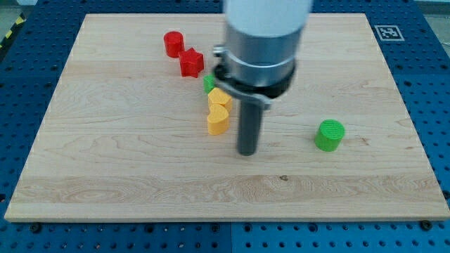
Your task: Slide the heart parallel to the left of the green circle
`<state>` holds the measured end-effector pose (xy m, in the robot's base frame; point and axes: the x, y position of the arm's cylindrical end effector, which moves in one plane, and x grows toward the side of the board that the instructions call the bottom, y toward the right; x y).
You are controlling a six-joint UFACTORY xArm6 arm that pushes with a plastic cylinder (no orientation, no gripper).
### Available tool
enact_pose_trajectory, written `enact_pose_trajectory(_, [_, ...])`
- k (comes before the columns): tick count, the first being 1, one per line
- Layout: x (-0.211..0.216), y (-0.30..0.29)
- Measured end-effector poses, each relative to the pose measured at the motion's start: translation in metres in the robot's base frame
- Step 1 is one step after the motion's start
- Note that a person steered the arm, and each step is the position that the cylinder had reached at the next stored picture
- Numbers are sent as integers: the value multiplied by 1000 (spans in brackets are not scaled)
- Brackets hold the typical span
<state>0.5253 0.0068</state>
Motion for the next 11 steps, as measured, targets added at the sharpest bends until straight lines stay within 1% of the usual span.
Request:
enact_pose_trajectory(1, [-4, -59])
enact_pose_trajectory(2, [-45, -87])
enact_pose_trajectory(3, [-58, -87])
enact_pose_trajectory(4, [-58, -81])
enact_pose_trajectory(6, [-58, -22])
enact_pose_trajectory(8, [-38, -1])
enact_pose_trajectory(9, [-34, 27])
enact_pose_trajectory(10, [-27, 41])
enact_pose_trajectory(11, [-24, 35])
